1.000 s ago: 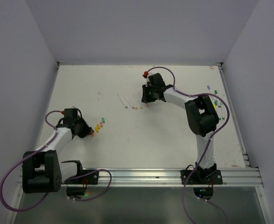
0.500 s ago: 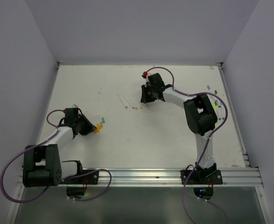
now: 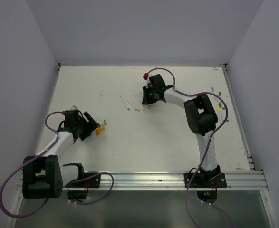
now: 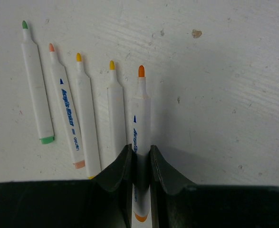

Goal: Open the pen caps

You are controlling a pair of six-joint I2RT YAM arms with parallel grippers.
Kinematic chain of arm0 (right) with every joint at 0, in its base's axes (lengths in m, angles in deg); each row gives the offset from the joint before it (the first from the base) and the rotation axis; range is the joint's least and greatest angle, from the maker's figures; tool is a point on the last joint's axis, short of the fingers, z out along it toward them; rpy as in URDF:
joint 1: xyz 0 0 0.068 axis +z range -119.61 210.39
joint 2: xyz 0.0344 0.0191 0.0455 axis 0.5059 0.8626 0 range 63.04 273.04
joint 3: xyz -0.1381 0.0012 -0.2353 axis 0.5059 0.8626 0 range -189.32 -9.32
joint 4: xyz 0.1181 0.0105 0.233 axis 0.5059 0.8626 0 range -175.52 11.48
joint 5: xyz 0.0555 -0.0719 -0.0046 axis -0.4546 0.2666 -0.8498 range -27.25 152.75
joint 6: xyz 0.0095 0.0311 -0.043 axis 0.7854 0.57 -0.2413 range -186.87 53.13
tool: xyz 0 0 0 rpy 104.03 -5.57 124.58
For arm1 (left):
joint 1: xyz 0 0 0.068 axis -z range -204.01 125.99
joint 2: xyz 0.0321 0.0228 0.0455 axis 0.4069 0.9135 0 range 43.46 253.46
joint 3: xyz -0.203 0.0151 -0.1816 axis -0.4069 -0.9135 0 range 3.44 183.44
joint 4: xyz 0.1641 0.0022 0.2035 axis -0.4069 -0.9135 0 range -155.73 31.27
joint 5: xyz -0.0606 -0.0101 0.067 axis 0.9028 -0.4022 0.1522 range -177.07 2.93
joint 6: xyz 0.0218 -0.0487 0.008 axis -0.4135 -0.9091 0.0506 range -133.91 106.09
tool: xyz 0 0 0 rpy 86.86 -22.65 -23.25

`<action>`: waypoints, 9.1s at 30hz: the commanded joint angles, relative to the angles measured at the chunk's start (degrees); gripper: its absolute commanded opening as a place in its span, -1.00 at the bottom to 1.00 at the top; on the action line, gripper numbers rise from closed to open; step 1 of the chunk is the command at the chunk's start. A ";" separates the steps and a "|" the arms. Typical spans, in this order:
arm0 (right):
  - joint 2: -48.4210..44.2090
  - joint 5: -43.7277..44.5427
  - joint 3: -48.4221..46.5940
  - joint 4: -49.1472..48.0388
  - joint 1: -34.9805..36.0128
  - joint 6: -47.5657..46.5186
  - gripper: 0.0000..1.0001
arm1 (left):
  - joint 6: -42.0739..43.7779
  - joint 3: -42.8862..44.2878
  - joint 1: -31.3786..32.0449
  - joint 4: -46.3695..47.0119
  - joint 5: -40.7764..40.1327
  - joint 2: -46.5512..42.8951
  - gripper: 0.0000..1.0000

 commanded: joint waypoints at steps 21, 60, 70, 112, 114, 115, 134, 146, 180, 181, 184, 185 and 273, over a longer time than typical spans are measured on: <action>-11.01 6.87 -0.64 5.13 -2.79 1.31 0.10 | 2.07 7.57 1.26 -0.87 4.66 -9.55 0.75; -8.75 22.53 8.49 -7.69 -38.23 -14.41 0.57 | -1.62 4.50 18.32 26.56 8.00 4.78 0.82; -3.75 14.00 4.81 -6.64 -40.60 -18.98 0.59 | -1.88 4.85 18.41 27.79 8.97 6.54 0.82; -36.16 20.15 17.20 7.40 -21.45 -12.07 -1.00 | -1.62 10.55 19.11 21.65 13.35 1.71 0.68; -39.33 10.87 18.08 10.13 -20.04 -10.90 -1.00 | -1.53 11.62 19.11 21.11 14.32 1.18 0.67; -40.56 0.91 19.65 9.27 -18.21 -8.55 -1.00 | -1.71 12.23 19.11 21.98 15.89 0.75 0.67; -36.97 -15.89 27.58 -14.71 10.37 6.94 -1.00 | -9.70 11.10 19.11 32.27 25.05 2.50 0.49; -36.27 -15.45 28.81 -21.94 11.69 10.02 -1.00 | -13.39 9.34 19.20 34.11 23.20 2.23 0.36; -33.63 -13.78 26.79 -24.84 14.59 11.87 -1.00 | -14.45 8.81 19.20 36.23 24.26 5.22 -1.00; -33.54 -13.78 26.70 -24.66 14.59 11.78 -1.00 | -14.45 8.72 19.20 36.05 24.17 5.22 -1.00; -33.54 -14.22 26.35 -24.49 14.86 11.52 -0.87 | -14.36 8.81 19.20 35.53 23.82 5.05 -1.00; -33.54 -14.30 26.26 -24.05 14.95 10.99 -0.65 | -14.36 8.81 19.11 35.26 23.73 4.96 -1.00; -22.56 10.39 9.31 6.63 -0.69 -4.47 -1.00 | -7.15 10.13 6.45 -13.85 -14.93 -12.88 -1.00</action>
